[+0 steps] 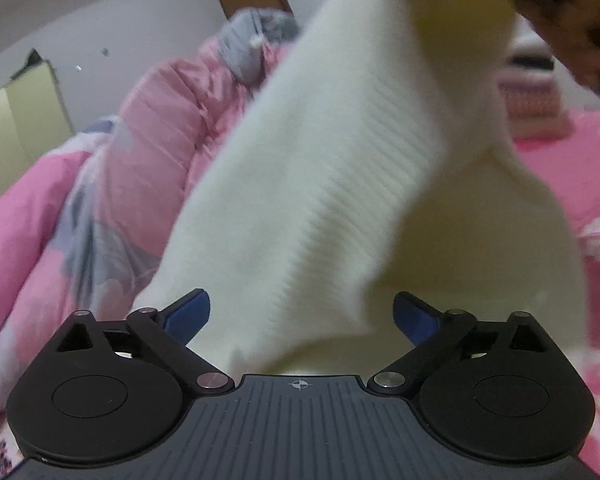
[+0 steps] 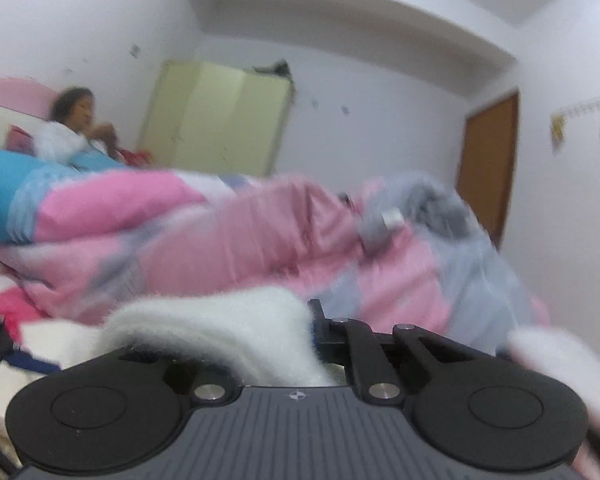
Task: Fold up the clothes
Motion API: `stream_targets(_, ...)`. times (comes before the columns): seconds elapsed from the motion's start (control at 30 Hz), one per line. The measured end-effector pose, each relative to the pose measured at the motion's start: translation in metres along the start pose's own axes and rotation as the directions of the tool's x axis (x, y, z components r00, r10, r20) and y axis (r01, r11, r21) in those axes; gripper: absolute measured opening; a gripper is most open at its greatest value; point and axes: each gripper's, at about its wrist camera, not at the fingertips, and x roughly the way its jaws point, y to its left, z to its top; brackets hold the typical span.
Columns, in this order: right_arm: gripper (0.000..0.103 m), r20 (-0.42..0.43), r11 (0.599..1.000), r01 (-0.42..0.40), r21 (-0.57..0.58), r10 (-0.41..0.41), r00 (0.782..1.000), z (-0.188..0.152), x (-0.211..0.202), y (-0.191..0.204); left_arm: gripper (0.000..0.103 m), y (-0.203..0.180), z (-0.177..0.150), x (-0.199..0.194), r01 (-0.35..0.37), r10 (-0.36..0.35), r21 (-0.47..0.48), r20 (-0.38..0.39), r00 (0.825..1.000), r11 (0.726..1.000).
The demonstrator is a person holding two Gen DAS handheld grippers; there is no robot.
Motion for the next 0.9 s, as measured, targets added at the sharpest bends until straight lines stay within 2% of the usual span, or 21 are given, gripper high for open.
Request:
stream_targets(0.03, 0.01, 0.024, 1.0, -0.01, -0.018, 0.011, 1.0, 0.01, -0.01, 0.005, 0.099, -0.002, -0.003, -0.01, -0.021, 0.021, -0.005, 0.014, 1.0, 1.0)
stream_targets(0.13, 0.01, 0.094, 0.997, -0.035, -0.066, 0.041, 0.995, 0.04, -0.042, 0.018, 0.098, -0.005, -0.009, -0.032, -0.141, 0.142, -0.034, 0.047, 0.989, 0.989)
stream_targets(0.23, 0.01, 0.163, 0.994, -0.05, -0.1, 0.066, 0.984, 0.067, -0.079, 0.028, 0.098, -0.003, -0.008, -0.053, -0.28, 0.288, -0.092, 0.079, 0.954, 0.955)
stream_targets(0.33, 0.01, 0.228, 0.991, -0.058, -0.117, 0.084, 0.97, 0.091, -0.115, 0.033, 0.091, 0.008, -0.006, -0.079, -0.335, 0.36, -0.209, 0.097, 0.928, 0.919)
stream_targets(0.37, 0.01, 0.249, 0.991, -0.06, -0.12, 0.089, 0.964, 0.099, -0.127, 0.033, 0.09, 0.012, -0.005, -0.09, -0.338, 0.373, -0.25, 0.107, 0.922, 0.907)
stream_targets(0.4, 0.01, 0.267, 0.99, -0.063, -0.125, 0.095, 0.959, 0.105, -0.137, 0.034, 0.085, 0.016, -0.004, -0.101, -0.338, 0.385, -0.29, 0.121, 0.915, 0.895)
stream_targets(0.47, 0.01, 0.304, 0.987, -0.058, -0.15, 0.101, 0.947, 0.118, -0.159, 0.038, 0.072, 0.018, 0.001, -0.124, -0.329, 0.399, -0.337, 0.162, 0.903, 0.882)
stream_targets(0.5, 0.01, 0.32, 0.986, -0.056, -0.158, 0.105, 0.942, 0.122, -0.169, 0.04, 0.06, 0.017, 0.005, -0.136, -0.326, 0.407, -0.354, 0.184, 0.895, 0.876)
stream_targets(0.53, 0.01, 0.335, 0.984, -0.054, -0.168, 0.108, 0.936, 0.126, -0.179, 0.041, 0.054, 0.016, 0.008, -0.149, -0.323, 0.418, -0.374, 0.207, 0.884, 0.869)
stream_targets(0.57, 0.01, 0.35, 0.984, -0.047, -0.174, 0.106, 0.931, 0.129, -0.189, 0.042, 0.053, 0.016, 0.012, -0.161, -0.319, 0.428, -0.398, 0.222, 0.876, 0.86)
stream_targets(0.63, 0.01, 0.381, 0.982, -0.031, -0.185, 0.101, 0.919, 0.136, -0.208, 0.044, 0.043, 0.016, 0.018, -0.185, -0.308, 0.447, -0.446, 0.249, 0.859, 0.84)
stream_targets(0.67, 0.01, 0.395, 0.982, -0.023, -0.186, 0.097, 0.913, 0.139, -0.218, 0.043, 0.041, 0.016, 0.021, -0.197, -0.302, 0.457, -0.469, 0.262, 0.85, 0.83)
stream_targets(0.77, 0.01, 0.432, 0.983, -0.003, -0.181, 0.083, 0.898, 0.148, -0.241, 0.037, 0.031, 0.025, 0.034, -0.232, -0.298, 0.496, -0.509, 0.313, 0.81, 0.807)
stream_targets(0.83, 0.01, 0.462, 0.984, 0.015, -0.176, 0.069, 0.884, 0.155, -0.257, 0.032, 0.026, 0.031, 0.044, -0.255, -0.295, 0.517, -0.519, 0.357, 0.778, 0.803)
stream_targets(0.9, 0.01, 0.488, 0.987, 0.021, -0.161, 0.061, 0.871, 0.161, -0.27, 0.026, 0.024, 0.039, 0.054, -0.277, -0.265, 0.511, -0.527, 0.4, 0.761, 0.807)
